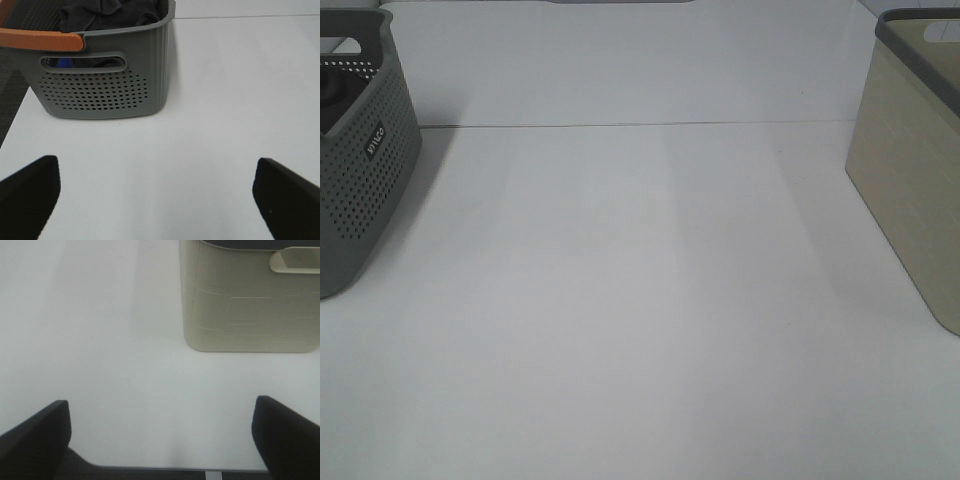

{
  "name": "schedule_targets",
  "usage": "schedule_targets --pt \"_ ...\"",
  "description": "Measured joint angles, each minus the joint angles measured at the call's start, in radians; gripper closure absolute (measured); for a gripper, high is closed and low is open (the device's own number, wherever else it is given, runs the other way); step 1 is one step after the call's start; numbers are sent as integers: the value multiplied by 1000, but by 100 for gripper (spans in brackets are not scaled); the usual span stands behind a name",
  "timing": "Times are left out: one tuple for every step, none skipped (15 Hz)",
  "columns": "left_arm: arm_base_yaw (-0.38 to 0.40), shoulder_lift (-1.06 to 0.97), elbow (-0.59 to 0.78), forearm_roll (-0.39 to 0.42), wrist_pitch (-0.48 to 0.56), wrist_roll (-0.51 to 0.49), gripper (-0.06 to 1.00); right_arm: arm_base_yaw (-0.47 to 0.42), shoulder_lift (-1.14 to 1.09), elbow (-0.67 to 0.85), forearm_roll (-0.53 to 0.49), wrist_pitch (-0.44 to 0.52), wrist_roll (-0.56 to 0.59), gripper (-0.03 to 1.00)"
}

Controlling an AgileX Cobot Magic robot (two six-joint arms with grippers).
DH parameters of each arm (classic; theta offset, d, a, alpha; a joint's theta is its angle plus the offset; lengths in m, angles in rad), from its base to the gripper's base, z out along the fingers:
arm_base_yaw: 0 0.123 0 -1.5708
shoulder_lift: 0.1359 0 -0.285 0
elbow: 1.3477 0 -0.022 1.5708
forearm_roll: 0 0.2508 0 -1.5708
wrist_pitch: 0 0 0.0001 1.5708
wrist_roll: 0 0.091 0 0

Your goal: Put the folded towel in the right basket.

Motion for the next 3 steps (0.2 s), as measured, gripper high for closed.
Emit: schedule_targets --pt "0 0 0 0 0 0 -5 0 0 0 0 0 0 2" --pt "0 0 0 0 0 0 -5 0 0 0 0 0 0 2" --pt "0 0 0 0 0 0 -5 0 0 0 0 0 0 2"
